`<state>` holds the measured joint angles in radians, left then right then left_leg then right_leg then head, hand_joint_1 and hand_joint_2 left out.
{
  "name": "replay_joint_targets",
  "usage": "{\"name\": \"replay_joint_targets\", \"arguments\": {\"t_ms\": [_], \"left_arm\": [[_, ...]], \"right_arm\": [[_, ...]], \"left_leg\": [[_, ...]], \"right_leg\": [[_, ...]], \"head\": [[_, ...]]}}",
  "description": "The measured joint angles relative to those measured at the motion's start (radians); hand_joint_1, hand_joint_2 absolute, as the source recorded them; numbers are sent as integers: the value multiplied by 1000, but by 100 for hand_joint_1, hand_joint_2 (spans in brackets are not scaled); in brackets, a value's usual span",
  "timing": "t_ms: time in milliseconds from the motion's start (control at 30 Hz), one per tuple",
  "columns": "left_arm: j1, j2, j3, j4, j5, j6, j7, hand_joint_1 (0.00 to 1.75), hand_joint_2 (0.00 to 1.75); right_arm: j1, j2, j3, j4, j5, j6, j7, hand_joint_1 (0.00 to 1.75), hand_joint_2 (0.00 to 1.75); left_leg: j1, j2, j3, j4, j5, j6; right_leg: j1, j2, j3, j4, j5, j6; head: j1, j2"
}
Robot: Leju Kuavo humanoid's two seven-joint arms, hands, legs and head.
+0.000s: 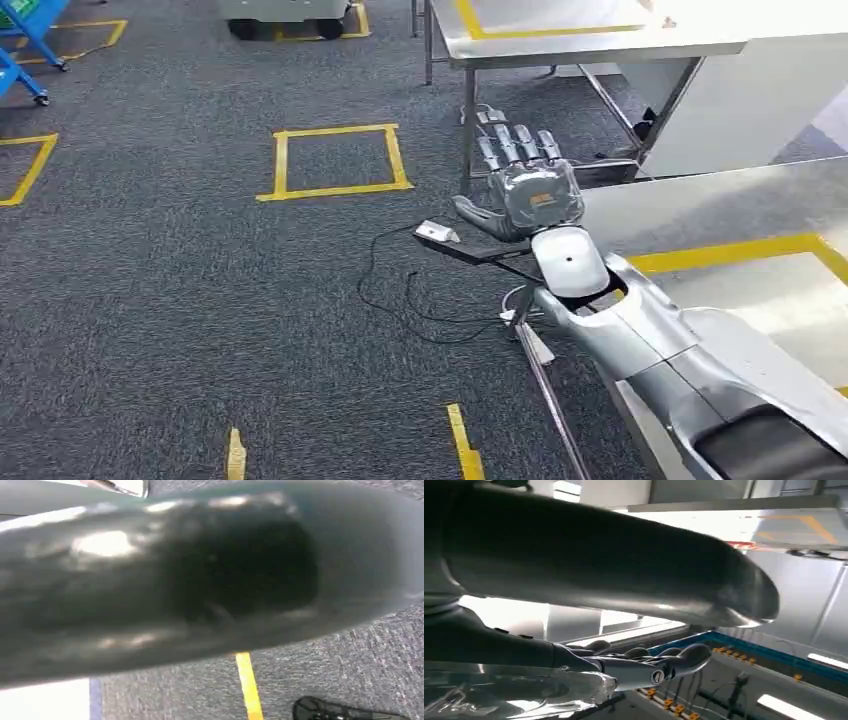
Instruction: Take the parts from the cabinet and place them on the table.
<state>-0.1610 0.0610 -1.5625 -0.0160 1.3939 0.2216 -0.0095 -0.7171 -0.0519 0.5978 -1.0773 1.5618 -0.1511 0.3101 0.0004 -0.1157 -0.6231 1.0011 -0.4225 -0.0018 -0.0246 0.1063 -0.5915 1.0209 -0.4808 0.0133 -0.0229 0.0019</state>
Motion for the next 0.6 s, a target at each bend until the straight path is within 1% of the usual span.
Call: {"name": "replay_joint_targets", "arguments": {"t_ms": [33, 67, 100, 133, 167, 200, 233, 267, 300, 333, 367, 400, 433, 467, 500, 533, 600], "left_arm": [[0, 1, 0, 0, 0, 0, 0, 0, 0], [2, 1, 0, 0, 0, 0, 0, 0, 0], [5, 0, 0, 0, 0, 0, 0, 0, 0], [8, 1, 0, 0, -3, 0, 0, 0, 0], [10, -4, 0, -1, -4, 0, 0, 0, 0], [7, -3, 0, -1, -8, 2, 1, 0, 0], [1, -2, 0, -1, -9, 3, 1, 0, 0], [-4, -3, 0, -1, -10, 3, 1, 0, 0], [-5, -4, 0, -2, -12, 3, 2, 0, 0], [-4, -6, 0, -2, -13, 3, 3, 0, 0], [-3, -6, 0, -2, -15, 3, 3, 0, 0], [-2, -6, 0, -2, -17, 3, 3, 0, 0], [-3, -6, 0, -2, -18, 4, 3, 0, 0], [-4, -5, 0, -2, -19, 4, 3, 0, 0], [-8, -4, 0, -2, -21, 4, 3, 0, 0], [-10, -5, 0, -2, -21, 4, 3, 0, 0], [-7, -3, 0, -2, -23, 5, 3, 0, 0]], "right_arm": [[3, 0, 1, 1, 0, 0, -2, 0, 0], [4, 0, 2, 2, 0, -2, -2, 0, 0], [3, 2, 3, 2, 0, -3, -3, 0, 0], [-1, 2, 2, 2, 0, -3, -2, 0, 0], [-6, 3, 3, 2, 0, -2, -2, 0, 0], [-12, 7, 3, 1, 0, -2, -2, 0, 0], [-13, 7, 4, 2, 0, -2, -2, 0, 0], [-11, 7, 5, 3, 0, 0, -2, 0, 0], [-11, 7, 5, 6, 0, 0, -2, 0, 0], [-11, 7, 7, 6, 0, 0, -2, 0, 0], [-11, 7, 9, 6, 0, 0, -2, 0, 0], [-12, 7, 9, 6, 0, 0, -2, 0, 0], [-12, 7, 9, 6, 0, 0, -2, 0, 0], [-13, 7, 10, 6, 0, -1, -2, 0, 0], [-14, 7, 10, 7, 0, -3, -2, 0, 0], [-14, 7, 10, 10, 0, -4, 0, 0, 0], [-14, 8, 15, 13, 0, -15, 0, 0, 0]], "left_leg": [[6, -11, -7, -2, 6, -8], [10, -23, -9, -3, 9, -13], [13, -38, -10, -6, 12, -18], [13, -48, -12, -5, 7, -25], [5, 13, -19, 13, -8, -28], [4, 64, -46, 72, -41, -31], [5, 88, -86, 154, -77, -34], [7, 100, -129, 237, -108, -35], [9, 106, -160, 294, -124, -36], [10, 108, -168, 305, -117, -37], [10, 109, -155, 278, -90, -36], [10, 114, -118, 209, -48, -33], [8, 131, -65, 114, -2, -28], [1, 186, -21, 38, 25, -20], [-15, 216, -3, 7, 7, -18], [-12, 206, -6, 5, 7, -11], [-17, 180, -10, 3, 5, -6]], "right_leg": [[6, -11, -4, 5, 0, -2], [9, -22, -4, 5, 0, -3], [12, -34, -3, 6, -2, -7], [3, -51, 4, -5, 3, -17], [6, -63, 8, -8, 4, -24], [9, -75, 11, -9, 3, -32], [13, -91, 12, -9, 1, -35], [16, -110, 14, -9, -1, -38], [17, -124, 14, -8, -3, -40], [19, -138, 15, -8, -4, -41], [20, -151, 17, -8, -7, -41], [22, -164, 21, -8, -9, -40], [23, -177, 26, -8, -13, -38], [26, -187, 32, -9, -17, -36], [35, -198, 32, -6, -24, -28], [37, -207, 33, -6, -26, -25], [35, -236, 39, -10, -30, -19]], "head": [[0, 0], [-2, 0], [-2, 0], [-1, 0], [-3, 0], [-13, 0], [-12, 0], [-11, 0], [-12, 0], [-12, 0], [-12, 0], [-12, 0], [-12, 0], [-12, 0], [-13, 0], [-10, 0], [-10, 0]]}}
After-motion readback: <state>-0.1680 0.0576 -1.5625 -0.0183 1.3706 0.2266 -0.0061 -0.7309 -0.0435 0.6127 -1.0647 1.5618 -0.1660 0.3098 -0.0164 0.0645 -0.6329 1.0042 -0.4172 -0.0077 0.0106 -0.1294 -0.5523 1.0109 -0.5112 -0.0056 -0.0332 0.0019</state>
